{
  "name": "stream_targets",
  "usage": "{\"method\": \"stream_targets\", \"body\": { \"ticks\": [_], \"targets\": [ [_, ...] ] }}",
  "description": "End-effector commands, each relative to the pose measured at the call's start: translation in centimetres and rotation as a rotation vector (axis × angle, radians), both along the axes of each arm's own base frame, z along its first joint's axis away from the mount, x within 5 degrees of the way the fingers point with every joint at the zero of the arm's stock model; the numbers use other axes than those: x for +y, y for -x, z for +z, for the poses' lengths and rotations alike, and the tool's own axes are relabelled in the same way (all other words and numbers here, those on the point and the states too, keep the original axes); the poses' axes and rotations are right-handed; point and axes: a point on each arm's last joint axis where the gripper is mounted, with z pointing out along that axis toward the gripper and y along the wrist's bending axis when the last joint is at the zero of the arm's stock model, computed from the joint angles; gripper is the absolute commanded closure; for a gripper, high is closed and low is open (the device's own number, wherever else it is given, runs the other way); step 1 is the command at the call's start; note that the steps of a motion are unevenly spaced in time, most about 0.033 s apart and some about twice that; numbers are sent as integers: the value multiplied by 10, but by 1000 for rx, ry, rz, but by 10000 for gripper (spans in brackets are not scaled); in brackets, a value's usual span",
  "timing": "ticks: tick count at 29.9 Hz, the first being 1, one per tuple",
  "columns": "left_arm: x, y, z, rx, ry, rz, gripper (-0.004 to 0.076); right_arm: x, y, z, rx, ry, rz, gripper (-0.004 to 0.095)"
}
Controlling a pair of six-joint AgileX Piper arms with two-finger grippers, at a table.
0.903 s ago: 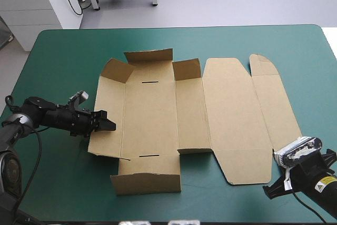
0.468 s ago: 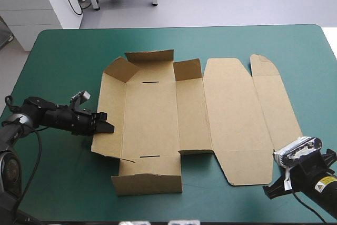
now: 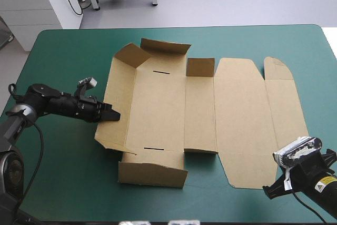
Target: Fold the box
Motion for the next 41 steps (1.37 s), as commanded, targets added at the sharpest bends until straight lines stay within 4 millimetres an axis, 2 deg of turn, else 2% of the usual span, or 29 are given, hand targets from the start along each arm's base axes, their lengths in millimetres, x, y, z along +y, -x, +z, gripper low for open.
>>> {"method": "stream_targets", "body": {
  "ticks": [1, 8, 13, 15, 24, 31, 34, 41],
  "targets": [
    [-18, -12, 56, -158, -8, -59, 731, 0, -3, 11, -72, -13, -13, 923],
    [-46, -27, 130, -409, -347, -192, 731, 0, -3, 11, -72, -13, -13, 923],
    [-59, -29, 168, -595, -504, -225, 731, 0, -3, 11, -72, -13, -13, 923],
    [-64, -30, 175, -657, -540, -231, 731, 0, -3, 11, -76, -14, -14, 923],
    [-96, -27, 179, -863, -815, -396, 731, 0, -3, 11, -70, -13, -12, 923],
    [-143, -17, 186, -1141, -887, -547, 731, 0, -3, 11, -72, -13, -13, 923],
    [-156, -12, 179, -1199, -938, -622, 731, 0, -3, 11, -72, -12, -13, 923],
    [-162, -4, 154, -1274, -982, -716, 731, 0, -3, 11, -72, -12, -13, 923]
  ]
}}
